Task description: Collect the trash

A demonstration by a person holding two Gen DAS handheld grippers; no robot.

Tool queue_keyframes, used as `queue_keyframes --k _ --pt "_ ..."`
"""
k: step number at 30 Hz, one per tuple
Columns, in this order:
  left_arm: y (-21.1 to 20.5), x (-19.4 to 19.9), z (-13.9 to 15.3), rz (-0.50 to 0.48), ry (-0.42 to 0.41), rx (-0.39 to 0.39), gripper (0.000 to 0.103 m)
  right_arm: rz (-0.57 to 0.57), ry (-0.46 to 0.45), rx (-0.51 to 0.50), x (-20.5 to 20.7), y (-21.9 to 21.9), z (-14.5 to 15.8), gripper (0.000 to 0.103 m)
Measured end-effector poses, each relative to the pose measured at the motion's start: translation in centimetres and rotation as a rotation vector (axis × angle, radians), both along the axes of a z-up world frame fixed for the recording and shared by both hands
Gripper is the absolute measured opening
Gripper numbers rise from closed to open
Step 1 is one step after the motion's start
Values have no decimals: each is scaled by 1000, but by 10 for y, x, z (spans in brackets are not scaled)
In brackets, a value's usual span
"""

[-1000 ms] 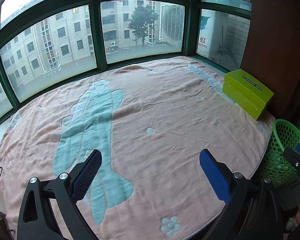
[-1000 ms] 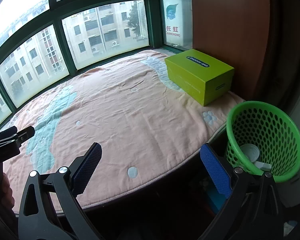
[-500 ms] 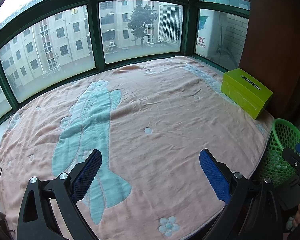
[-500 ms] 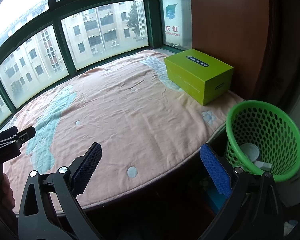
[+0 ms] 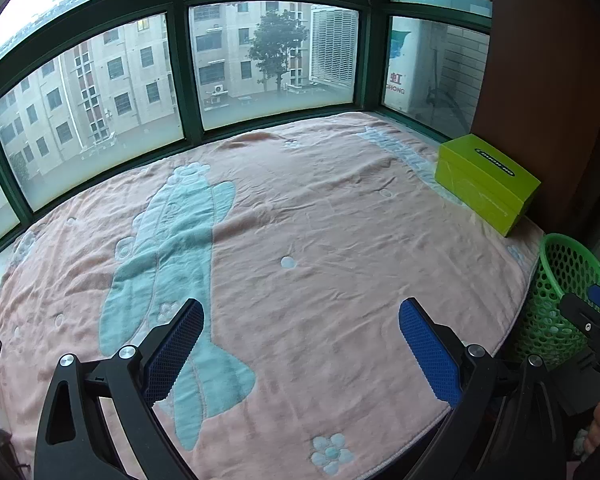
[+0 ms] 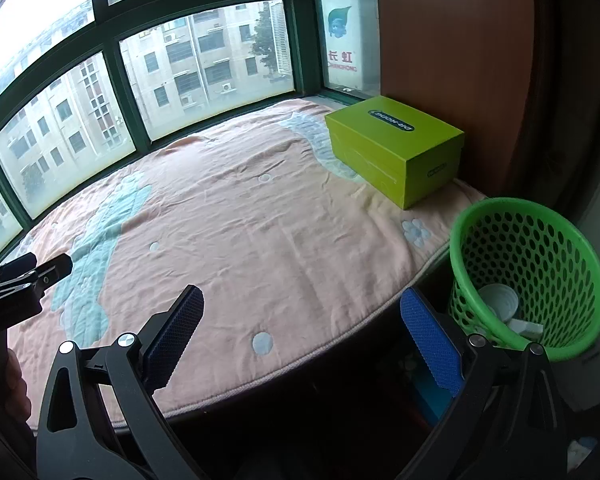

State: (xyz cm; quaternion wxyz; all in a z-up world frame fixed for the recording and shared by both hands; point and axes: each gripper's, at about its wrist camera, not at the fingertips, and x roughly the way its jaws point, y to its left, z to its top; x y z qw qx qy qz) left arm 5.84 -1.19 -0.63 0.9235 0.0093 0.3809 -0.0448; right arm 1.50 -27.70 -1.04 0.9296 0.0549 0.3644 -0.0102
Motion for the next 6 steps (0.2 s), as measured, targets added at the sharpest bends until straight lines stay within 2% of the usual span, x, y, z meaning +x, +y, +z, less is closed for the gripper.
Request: queue_keyframes --k 6 --pt "-1 2 0 -4 1 0 95 -2 1 2 0 0 -1 98"
